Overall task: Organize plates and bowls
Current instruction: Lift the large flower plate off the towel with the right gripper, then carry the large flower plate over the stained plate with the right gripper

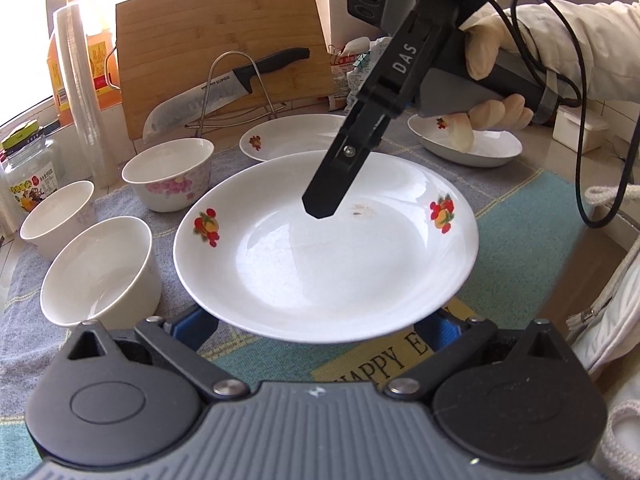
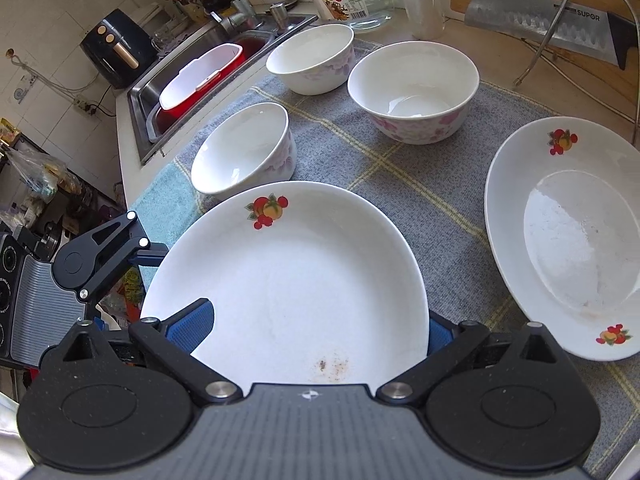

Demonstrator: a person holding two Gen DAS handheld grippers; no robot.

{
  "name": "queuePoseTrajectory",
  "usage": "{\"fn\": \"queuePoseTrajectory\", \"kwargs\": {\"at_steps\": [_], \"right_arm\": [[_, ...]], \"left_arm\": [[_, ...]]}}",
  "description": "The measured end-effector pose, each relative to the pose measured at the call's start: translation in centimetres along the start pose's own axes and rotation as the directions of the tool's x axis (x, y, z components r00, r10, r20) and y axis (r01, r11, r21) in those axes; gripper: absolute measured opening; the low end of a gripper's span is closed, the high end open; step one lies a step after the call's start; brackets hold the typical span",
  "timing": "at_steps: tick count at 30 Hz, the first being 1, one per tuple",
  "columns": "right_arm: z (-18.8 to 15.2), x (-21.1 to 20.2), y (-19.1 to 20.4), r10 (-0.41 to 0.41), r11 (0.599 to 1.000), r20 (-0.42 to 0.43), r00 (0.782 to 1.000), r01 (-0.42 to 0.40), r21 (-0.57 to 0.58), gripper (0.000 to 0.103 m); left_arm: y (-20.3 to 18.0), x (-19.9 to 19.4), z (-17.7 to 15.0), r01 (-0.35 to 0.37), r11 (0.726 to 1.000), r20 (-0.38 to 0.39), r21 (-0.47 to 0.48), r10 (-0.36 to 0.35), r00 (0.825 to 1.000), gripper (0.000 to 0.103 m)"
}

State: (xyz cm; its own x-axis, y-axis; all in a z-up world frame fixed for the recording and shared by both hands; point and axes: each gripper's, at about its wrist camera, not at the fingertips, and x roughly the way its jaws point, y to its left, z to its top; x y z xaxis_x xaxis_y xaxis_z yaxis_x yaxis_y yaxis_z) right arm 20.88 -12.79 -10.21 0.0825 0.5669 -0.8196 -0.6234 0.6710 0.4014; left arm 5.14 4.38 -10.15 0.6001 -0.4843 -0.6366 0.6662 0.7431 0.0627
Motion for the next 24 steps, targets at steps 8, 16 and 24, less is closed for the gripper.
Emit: {"fn": "queuePoseTrajectory", "kwargs": {"at_steps": [8, 16, 24], "right_arm": [[-1.4, -1.6, -0.1, 0.007, 1.000, 0.015, 1.000, -0.007, -0.015, 0.103], [-3.0, -3.8, -1.1, 0.006, 1.000, 0.037, 0.999, -0.006, -0.003, 0.103], [-4.7, -6.7, -2.8, -0.008, 1.000, 0.073, 0.997, 0.007, 0.010, 0.103]], "left_arm": [[-1.7, -0.2, 0.9, -0.012, 1.000, -0.010, 0.010, 0.013, 1.000, 0.102], [-3.3, 0.4, 2.3, -0.010, 1.000, -0.006, 0.017, 0.010, 1.000, 0.102], [-5.7, 1.7, 4.1, -0.002, 0.998, -0.005, 0.059, 0.002, 1.000, 0.102]]}}
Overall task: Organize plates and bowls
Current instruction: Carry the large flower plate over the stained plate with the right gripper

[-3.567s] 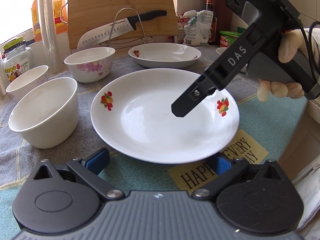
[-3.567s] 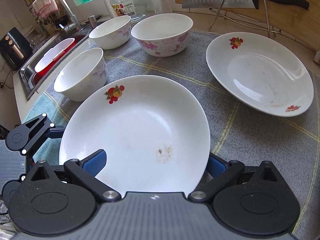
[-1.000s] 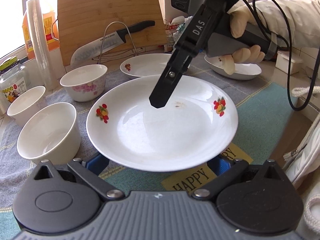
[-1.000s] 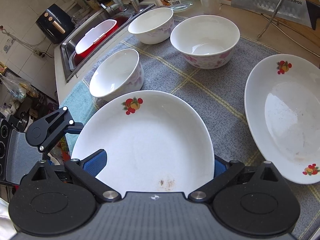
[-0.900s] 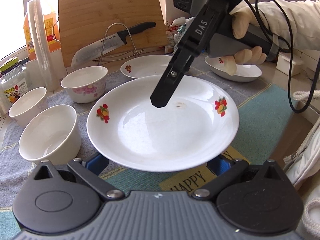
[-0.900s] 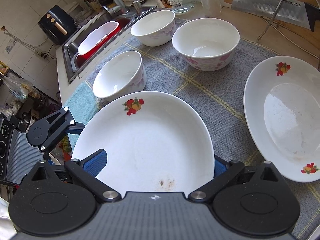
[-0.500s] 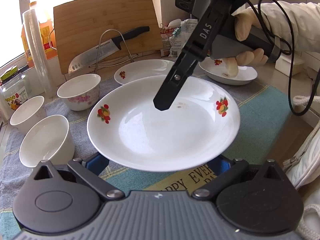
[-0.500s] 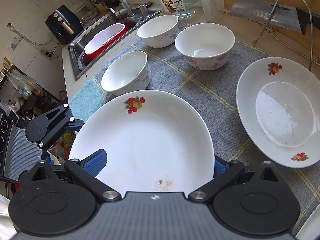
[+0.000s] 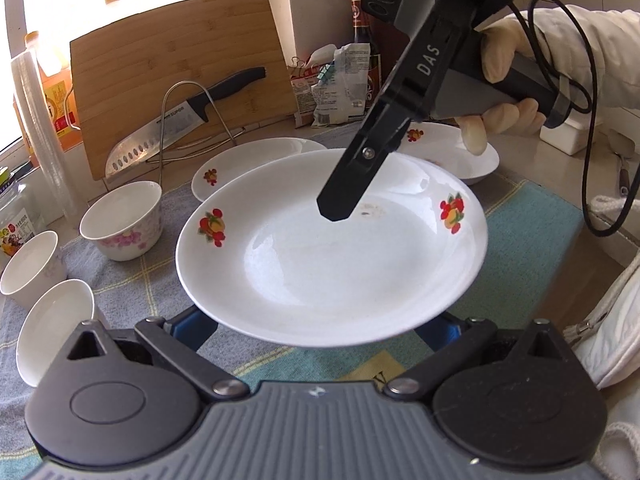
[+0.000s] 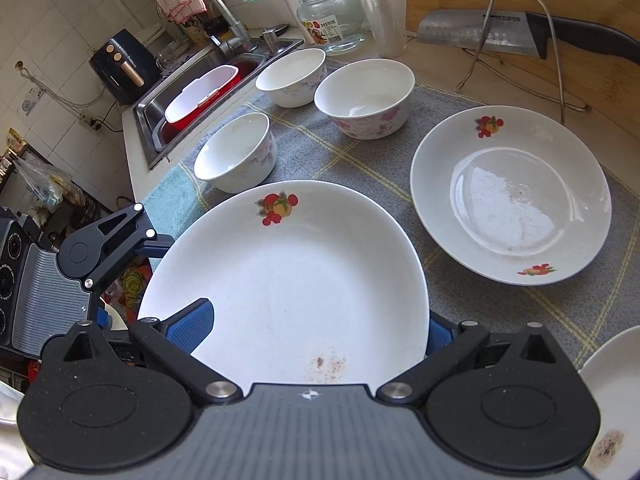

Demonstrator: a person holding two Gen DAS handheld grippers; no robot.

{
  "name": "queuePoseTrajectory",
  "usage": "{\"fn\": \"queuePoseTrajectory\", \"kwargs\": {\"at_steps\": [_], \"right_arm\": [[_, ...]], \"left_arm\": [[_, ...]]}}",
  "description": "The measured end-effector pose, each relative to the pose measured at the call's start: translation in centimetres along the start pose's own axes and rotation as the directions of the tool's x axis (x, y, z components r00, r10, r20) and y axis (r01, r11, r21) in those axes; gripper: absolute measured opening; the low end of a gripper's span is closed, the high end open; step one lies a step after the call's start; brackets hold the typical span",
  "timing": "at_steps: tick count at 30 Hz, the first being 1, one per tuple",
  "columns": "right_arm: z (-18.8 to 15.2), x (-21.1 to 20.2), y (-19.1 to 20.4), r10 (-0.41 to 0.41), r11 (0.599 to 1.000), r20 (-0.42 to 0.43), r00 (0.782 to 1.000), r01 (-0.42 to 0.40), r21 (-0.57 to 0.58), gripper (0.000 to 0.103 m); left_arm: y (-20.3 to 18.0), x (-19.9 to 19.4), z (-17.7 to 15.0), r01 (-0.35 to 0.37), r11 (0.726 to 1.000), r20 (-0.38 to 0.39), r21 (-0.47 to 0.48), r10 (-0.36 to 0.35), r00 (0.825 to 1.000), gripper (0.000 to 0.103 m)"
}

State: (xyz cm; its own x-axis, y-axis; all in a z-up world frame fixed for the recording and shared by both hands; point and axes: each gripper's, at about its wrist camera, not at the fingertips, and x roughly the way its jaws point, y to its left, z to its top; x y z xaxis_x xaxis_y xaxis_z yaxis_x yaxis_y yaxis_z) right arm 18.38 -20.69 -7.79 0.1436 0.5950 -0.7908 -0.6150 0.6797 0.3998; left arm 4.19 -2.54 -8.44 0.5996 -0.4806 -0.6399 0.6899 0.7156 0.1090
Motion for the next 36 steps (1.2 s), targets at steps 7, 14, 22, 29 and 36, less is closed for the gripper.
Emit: {"fn": "queuePoseTrajectory", "kwargs": {"at_steps": [7, 14, 22, 29, 36], "right_arm": [[-1.5, -2.1, -1.9, -0.008, 1.000, 0.026, 1.000, 0.008, 0.018, 0.103], [-2.8, -4.0, -3.9, -0.017, 0.999, 0.041, 0.999, 0.016, 0.031, 0.103], [-4.0, -5.9, -5.9, -0.037, 0.998, 0.062, 0.997, 0.034, 0.047, 0.103], [-5.0, -7.3, -7.7, -0.055, 0.996, 0.081, 0.995, 0.050, 0.072, 0.103], [-5.7, -8.4, -9.3, -0.067, 0.994, 0.107, 0.992, 0.057, 0.097, 0.103]], "left_arm": [[-2.0, 1.4, 1.7, 0.015, 1.000, -0.012, 0.019, -0.014, 1.000, 0.102], [-3.9, 2.9, 3.5, 0.029, 0.999, -0.015, 0.024, -0.029, 0.999, 0.102], [-5.4, 4.6, 5.2, 0.048, 0.998, -0.015, 0.042, -0.048, 0.999, 0.102], [-6.6, 6.0, 6.7, 0.068, 0.996, -0.021, 0.062, -0.067, 0.998, 0.102], [-7.3, 7.5, 8.0, 0.082, 0.994, -0.027, 0.072, -0.081, 0.996, 0.102]]}}
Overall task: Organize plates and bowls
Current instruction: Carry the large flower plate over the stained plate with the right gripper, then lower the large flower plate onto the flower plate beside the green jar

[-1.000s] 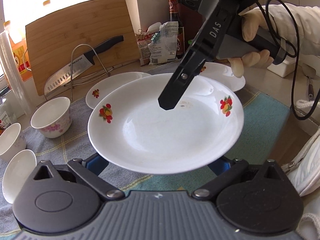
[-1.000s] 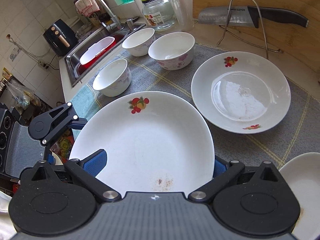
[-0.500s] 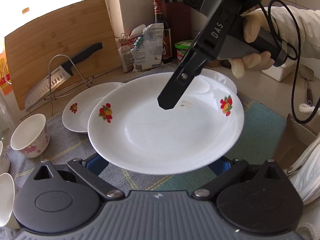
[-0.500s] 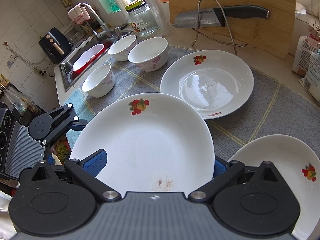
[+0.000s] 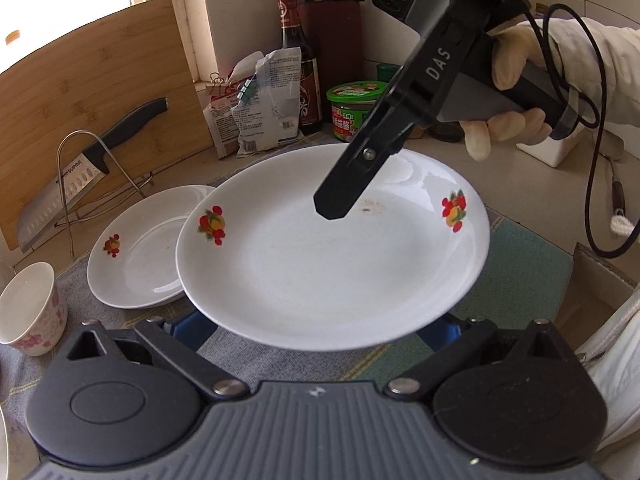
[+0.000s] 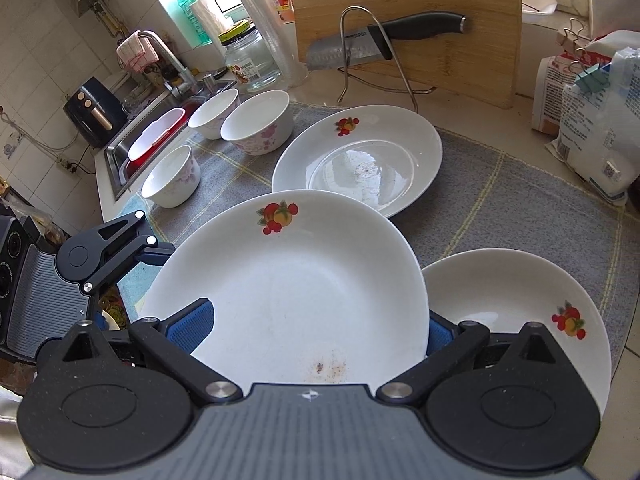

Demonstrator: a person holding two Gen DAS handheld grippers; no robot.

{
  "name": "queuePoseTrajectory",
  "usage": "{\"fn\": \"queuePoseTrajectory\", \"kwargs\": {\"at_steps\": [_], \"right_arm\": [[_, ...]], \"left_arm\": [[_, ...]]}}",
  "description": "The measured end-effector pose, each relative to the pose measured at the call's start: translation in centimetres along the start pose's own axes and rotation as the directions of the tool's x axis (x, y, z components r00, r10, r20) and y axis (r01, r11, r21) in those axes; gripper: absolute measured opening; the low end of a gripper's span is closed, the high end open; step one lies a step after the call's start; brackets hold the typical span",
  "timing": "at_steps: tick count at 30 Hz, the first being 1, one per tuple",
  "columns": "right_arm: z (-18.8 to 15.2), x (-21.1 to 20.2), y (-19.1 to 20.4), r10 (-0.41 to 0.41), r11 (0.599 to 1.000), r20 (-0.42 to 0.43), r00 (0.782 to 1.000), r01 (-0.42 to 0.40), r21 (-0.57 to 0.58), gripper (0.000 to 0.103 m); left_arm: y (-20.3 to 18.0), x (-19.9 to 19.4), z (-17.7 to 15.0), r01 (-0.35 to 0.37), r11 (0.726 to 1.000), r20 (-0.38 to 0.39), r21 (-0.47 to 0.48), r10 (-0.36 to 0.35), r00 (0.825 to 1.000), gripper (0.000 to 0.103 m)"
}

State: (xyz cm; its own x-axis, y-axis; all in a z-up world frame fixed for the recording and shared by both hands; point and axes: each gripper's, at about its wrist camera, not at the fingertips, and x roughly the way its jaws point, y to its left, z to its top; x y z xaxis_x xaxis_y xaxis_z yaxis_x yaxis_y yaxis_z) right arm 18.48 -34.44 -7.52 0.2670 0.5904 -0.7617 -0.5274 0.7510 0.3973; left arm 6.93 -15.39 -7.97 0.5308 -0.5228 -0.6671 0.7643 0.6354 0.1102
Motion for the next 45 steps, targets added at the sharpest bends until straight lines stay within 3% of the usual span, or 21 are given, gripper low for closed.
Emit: {"fn": "queuePoseTrajectory", "kwargs": {"at_steps": [16, 45], "right_arm": [[-1.4, -1.9, -3.7, -0.031, 0.998, 0.040, 0.999, 0.029, 0.060, 0.103], [-4.7, -2.8, -8.2, -0.108, 0.979, 0.030, 0.994, 0.101, 0.177, 0.103]], "left_arm": [[-0.7, 3.0, 2.1, 0.033, 0.998, -0.007, 0.052, -0.032, 0.999, 0.102], [-1.4, 7.5, 3.9, 0.130, 0.987, -0.049, 0.099, -0.126, 0.991, 0.102]]}}
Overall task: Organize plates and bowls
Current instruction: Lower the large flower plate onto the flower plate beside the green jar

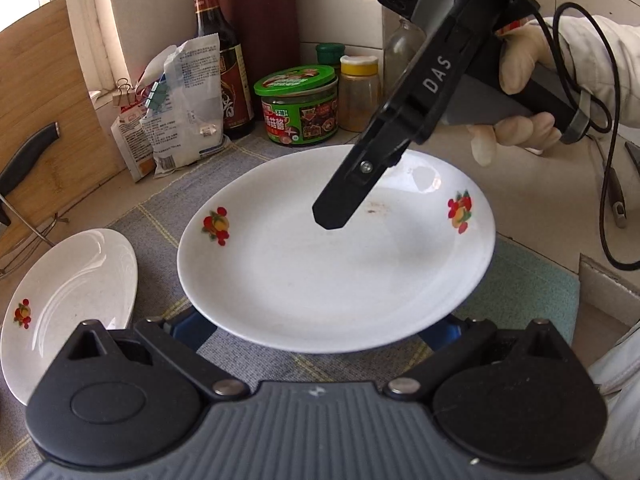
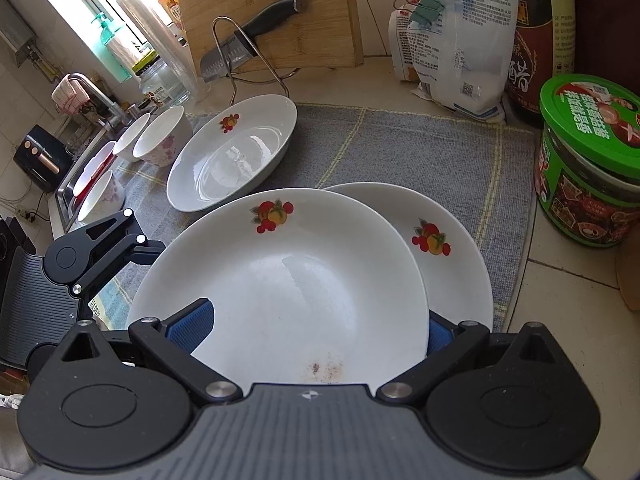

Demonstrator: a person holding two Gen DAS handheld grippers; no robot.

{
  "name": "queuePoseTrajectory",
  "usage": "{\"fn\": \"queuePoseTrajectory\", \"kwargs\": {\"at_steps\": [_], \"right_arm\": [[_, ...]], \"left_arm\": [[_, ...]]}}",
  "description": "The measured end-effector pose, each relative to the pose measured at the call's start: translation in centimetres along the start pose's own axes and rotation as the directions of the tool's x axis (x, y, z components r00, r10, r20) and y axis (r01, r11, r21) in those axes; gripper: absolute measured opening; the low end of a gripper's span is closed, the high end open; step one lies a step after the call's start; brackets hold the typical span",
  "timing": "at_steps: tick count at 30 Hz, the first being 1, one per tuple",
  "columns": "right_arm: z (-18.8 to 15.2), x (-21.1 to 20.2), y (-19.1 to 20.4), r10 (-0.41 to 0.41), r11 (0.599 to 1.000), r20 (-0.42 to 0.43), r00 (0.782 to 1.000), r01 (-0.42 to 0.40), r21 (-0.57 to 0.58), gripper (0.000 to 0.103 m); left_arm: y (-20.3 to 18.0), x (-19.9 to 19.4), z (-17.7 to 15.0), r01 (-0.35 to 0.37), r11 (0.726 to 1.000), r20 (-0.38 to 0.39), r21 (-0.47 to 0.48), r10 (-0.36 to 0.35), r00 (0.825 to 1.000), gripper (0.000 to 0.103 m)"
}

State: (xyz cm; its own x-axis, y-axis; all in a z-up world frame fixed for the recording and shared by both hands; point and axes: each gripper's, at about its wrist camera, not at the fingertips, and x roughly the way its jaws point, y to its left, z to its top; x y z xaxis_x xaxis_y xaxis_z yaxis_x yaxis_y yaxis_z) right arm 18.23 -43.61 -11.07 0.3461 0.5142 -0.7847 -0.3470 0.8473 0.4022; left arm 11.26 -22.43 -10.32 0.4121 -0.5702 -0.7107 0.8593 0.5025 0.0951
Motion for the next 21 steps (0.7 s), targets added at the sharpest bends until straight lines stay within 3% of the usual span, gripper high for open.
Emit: {"fn": "queuePoseTrajectory", "kwargs": {"at_steps": [21], "right_arm": [[-0.5, 0.2, -1.4, -0.007, 0.999, -0.019, 1.000, 0.007, 0.037, 0.103]], "left_arm": [[0.6, 1.5, 0.6, 0.034, 0.999, -0.037, 0.018, -0.033, 0.999, 0.102]]}}
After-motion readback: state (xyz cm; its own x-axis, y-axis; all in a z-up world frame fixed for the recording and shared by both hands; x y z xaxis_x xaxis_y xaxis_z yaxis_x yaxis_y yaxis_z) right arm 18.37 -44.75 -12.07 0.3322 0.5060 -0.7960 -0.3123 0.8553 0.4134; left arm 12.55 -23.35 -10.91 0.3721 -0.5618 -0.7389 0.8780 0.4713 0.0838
